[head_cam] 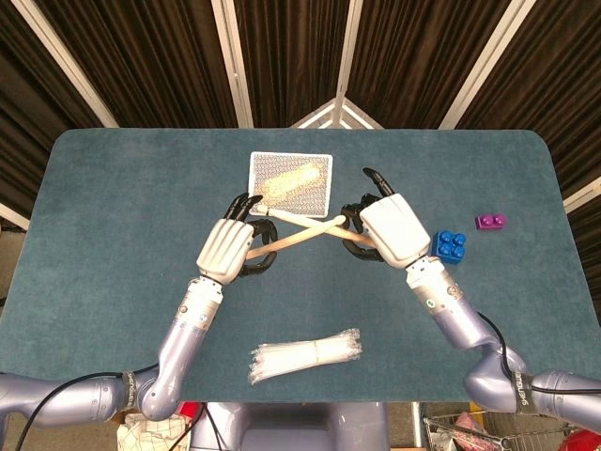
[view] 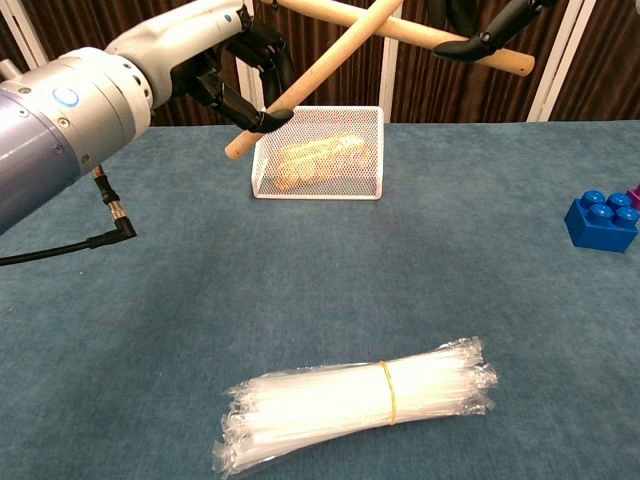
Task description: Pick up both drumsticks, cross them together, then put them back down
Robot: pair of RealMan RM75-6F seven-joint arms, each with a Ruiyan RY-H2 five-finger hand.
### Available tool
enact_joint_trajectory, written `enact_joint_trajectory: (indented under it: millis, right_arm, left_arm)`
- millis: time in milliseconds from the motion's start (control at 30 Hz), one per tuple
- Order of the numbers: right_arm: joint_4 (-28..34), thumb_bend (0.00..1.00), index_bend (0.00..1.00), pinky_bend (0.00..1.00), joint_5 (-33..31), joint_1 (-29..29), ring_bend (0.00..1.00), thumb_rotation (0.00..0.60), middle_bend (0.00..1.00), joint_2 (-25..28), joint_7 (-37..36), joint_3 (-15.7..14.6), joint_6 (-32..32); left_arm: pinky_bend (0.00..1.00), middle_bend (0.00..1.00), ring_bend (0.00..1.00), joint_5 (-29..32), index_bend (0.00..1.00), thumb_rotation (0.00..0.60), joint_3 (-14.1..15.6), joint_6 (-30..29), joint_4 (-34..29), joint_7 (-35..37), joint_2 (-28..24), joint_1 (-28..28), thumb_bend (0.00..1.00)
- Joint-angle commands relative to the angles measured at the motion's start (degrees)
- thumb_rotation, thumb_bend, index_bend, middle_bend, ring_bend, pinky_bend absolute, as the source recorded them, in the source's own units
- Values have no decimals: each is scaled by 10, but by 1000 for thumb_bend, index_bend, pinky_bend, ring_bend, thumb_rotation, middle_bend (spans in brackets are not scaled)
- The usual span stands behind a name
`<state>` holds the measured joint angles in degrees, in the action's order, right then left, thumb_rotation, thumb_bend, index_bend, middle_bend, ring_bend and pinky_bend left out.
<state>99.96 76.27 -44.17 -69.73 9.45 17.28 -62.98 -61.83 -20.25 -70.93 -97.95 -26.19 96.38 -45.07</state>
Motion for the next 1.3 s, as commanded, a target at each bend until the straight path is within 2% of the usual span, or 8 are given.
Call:
enact_joint_trajectory:
  millis: [33, 200, 333, 500, 767, 967, 1300]
  right_arm:
    - [0, 485, 707, 90, -1, 0, 517, 600, 669, 0, 0, 0, -1]
    - [-2, 485, 707, 90, -4, 2, 517, 600, 669, 2, -3, 1, -2]
    - [-12, 485, 707, 90, -9, 7, 517, 600, 669, 5, -10, -1, -4]
    - [-45, 486, 708, 90, -1, 21, 520, 600, 670, 5, -36, -14, -9]
    - [-152, 489, 713, 90, 62, 43, 521, 600, 678, -32, -110, -54, -37]
    - [-235, 489, 713, 90, 98, 50, 521, 600, 678, -76, -149, -81, -52]
    - [-357, 489, 713, 90, 154, 49, 521, 600, 678, -157, -180, -122, -70]
  left_arm:
    - [14, 569, 97, -1, 607, 600, 1, -1, 0, 1, 0, 0, 499]
    - [14, 569, 97, -5, 607, 600, 8, 0, 2, 3, -6, 3, 499]
    - [14, 569, 97, -16, 608, 600, 25, 2, 9, 13, -21, 13, 499]
    - [14, 569, 97, -51, 611, 600, 72, 10, 35, 35, -65, 41, 499]
    - [14, 569, 97, -104, 616, 600, 142, 42, 135, 90, -126, 76, 499]
    - [14, 569, 97, -134, 618, 600, 172, 70, 219, 129, -125, 81, 499]
    - [14, 569, 97, -195, 619, 600, 214, 96, 344, 169, -84, 83, 499]
